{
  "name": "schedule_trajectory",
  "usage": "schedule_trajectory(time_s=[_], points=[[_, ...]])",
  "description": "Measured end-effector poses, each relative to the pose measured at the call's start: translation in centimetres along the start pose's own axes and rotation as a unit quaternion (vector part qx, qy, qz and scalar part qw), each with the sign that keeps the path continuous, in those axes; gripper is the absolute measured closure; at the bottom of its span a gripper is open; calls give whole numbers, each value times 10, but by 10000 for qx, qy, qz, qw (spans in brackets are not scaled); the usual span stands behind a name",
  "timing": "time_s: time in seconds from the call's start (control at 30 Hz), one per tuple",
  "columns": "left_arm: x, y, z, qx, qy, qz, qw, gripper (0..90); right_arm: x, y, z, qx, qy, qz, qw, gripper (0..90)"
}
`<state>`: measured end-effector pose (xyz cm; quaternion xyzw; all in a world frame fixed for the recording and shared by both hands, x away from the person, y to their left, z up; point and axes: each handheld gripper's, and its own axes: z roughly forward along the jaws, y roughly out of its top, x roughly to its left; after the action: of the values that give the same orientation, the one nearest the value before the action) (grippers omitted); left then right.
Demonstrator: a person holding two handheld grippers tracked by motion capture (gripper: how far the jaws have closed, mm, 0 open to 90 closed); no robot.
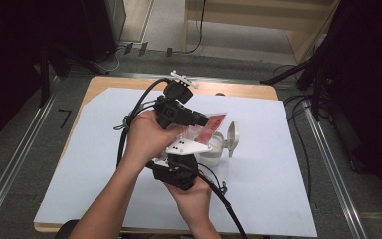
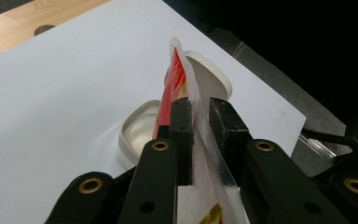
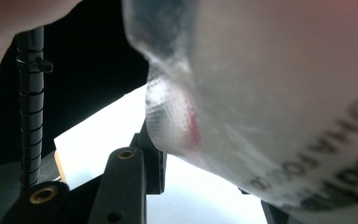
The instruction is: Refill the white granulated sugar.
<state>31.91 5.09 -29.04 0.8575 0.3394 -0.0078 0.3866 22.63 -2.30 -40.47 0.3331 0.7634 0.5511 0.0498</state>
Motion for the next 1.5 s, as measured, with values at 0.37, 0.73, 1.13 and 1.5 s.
schedule_trajectory(time_s=[0.37, 0.73, 1.13, 1.5], points=[[0, -1, 0, 6, -1, 23, 10000, 807, 0, -1, 1, -26, -7, -10, 10000, 626], [-1, -1, 0, 29, 31, 46, 10000, 809, 0, -3, 1, -63, -26, -64, 10000, 635], [-2, -1, 0, 16, 29, 62, 10000, 810, -1, -4, 0, -94, -8, -104, 9999, 641], [-2, -1, 0, 25, 30, 76, 10000, 810, -1, -4, 1, -84, -8, -132, 9999, 641]])
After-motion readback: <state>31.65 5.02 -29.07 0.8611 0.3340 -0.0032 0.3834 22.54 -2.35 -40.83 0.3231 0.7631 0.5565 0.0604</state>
